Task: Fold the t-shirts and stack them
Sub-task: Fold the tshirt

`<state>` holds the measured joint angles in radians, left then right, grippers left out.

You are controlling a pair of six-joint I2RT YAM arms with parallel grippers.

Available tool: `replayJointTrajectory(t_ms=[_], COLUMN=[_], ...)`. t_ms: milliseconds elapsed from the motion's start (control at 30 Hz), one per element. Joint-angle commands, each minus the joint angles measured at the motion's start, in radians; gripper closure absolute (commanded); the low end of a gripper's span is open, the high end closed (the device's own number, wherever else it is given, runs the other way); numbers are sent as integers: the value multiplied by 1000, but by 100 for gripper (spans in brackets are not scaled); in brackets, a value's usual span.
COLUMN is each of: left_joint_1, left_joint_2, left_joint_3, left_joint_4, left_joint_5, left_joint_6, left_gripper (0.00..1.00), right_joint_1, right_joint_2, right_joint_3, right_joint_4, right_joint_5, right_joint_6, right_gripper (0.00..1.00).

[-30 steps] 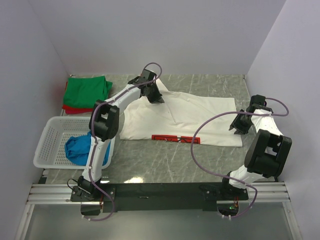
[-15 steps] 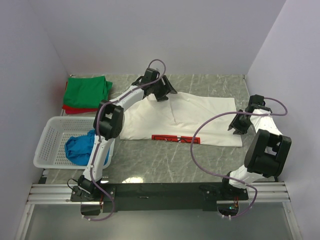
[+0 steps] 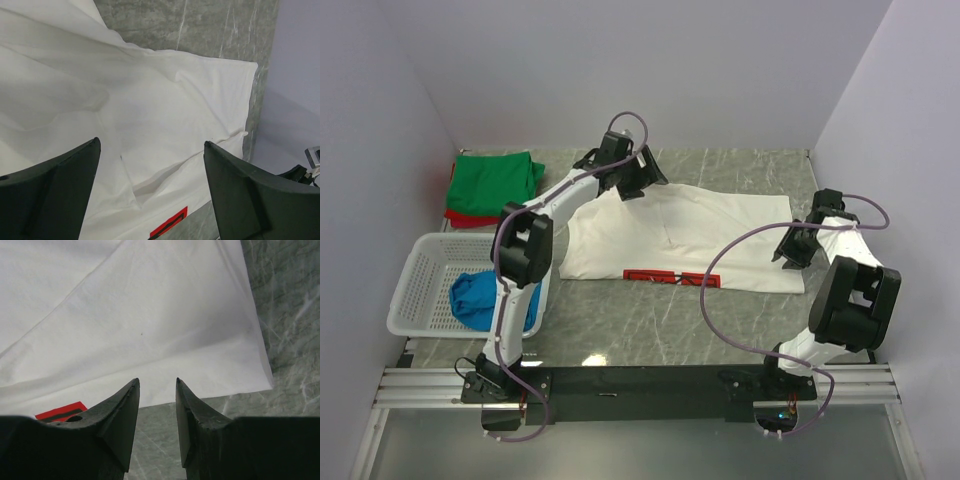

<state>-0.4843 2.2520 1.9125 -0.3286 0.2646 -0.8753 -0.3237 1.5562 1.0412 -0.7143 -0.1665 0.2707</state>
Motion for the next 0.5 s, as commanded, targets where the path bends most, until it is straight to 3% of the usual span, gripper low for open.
replayJointTrajectory(t_ms=[0,233,467], left_joint_1=[-10,-22,-31], left_joint_2=[-71,32,101], left_joint_3=[-9,98,184], left_joint_4=[-35,-167,-167], left_joint_5=[-45,-57,-100], left_joint_6=[76,105,136], left_gripper=[11,12,21], right_joint_1=[20,34,35], right_joint_2=[15,24,19], right_joint_3=[2,6,-1], right_joint_4=[24,21,24], right_joint_5=[4,7,8], right_joint_6=[-10,-10,-11], right_gripper=[57,57,57])
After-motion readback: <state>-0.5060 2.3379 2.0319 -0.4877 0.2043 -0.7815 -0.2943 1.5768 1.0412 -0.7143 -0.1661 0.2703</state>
